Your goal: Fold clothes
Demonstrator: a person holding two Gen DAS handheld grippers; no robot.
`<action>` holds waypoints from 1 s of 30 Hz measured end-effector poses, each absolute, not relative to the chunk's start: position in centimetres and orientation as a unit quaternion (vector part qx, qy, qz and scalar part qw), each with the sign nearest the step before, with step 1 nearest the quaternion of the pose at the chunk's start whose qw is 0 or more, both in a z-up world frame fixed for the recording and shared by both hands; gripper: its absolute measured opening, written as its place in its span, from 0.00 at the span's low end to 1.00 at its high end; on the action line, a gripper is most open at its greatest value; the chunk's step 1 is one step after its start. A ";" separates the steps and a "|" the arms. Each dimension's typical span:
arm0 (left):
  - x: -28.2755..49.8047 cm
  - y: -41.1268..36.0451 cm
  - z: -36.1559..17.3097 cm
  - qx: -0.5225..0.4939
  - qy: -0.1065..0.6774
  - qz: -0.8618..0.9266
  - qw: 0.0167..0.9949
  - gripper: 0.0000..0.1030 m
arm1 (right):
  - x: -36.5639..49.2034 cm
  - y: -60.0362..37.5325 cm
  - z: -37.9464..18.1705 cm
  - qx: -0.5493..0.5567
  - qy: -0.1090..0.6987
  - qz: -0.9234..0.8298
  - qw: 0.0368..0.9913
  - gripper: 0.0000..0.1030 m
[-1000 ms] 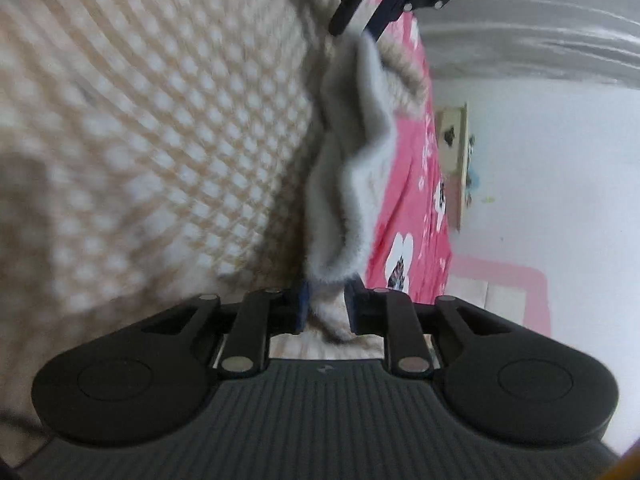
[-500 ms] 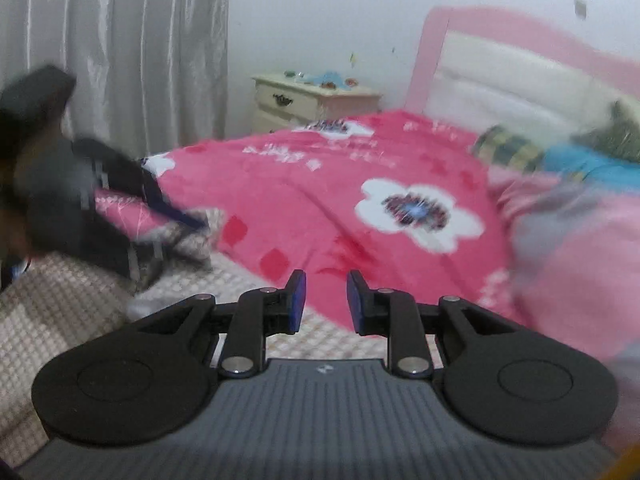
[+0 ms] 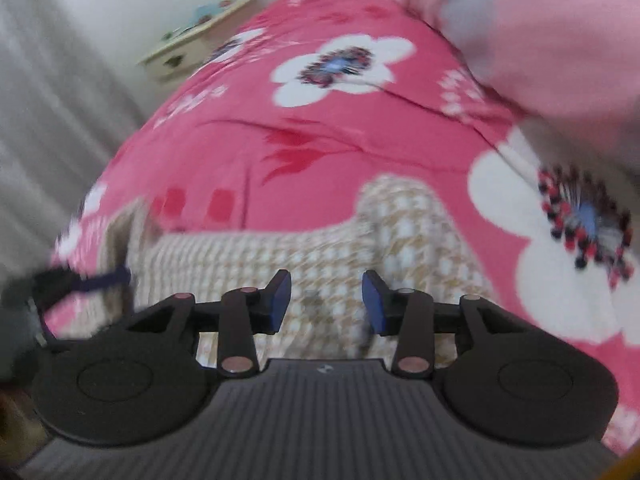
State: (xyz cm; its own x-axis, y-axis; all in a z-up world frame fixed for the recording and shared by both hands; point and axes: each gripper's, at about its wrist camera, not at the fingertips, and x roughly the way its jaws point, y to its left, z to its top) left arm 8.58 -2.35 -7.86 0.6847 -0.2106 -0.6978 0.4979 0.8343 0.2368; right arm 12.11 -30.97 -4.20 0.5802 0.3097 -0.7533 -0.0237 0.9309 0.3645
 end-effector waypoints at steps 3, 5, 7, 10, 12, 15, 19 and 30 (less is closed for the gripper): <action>8.6 -2.3 -8.9 0.222 0.326 -0.200 0.897 0.49 | 13.6 -30.5 -6.2 0.158 0.466 0.091 0.866 0.39; 8.9 -2.2 -9.1 0.220 0.317 -0.197 0.901 0.48 | 13.9 -29.7 -7.1 0.152 0.466 0.090 0.867 0.34; 9.6 -2.0 -9.2 0.213 0.311 -0.196 0.905 0.48 | 13.6 -29.4 -7.0 0.135 0.450 0.090 0.878 0.21; 10.9 -2.0 -9.6 0.218 0.299 -0.190 0.910 0.47 | 13.4 -29.4 -6.5 0.119 0.434 0.086 0.889 0.15; 11.9 -2.1 -9.9 0.221 0.292 -0.186 0.912 0.47 | 14.1 -29.2 -6.5 0.108 0.426 0.084 0.894 0.14; 13.2 -2.2 -10.4 0.220 0.285 -0.178 0.916 0.47 | 14.7 -28.5 -6.7 0.080 0.410 0.083 0.905 0.13; 14.1 -2.5 -10.8 0.231 0.272 -0.174 0.918 0.47 | 15.3 -27.5 -7.2 0.032 0.388 0.083 0.917 0.11; 11.1 -0.6 -5.4 0.180 0.267 -0.218 0.921 0.50 | 10.7 -26.5 -1.2 -0.031 0.304 0.146 0.941 0.12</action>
State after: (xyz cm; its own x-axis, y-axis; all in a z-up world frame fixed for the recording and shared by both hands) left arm 11.12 -0.64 -5.43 0.7626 -0.3057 -0.5701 0.4980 0.8399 0.2157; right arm 10.67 -26.52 -1.17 0.7721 0.2561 -0.5816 -0.2941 0.9553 0.0301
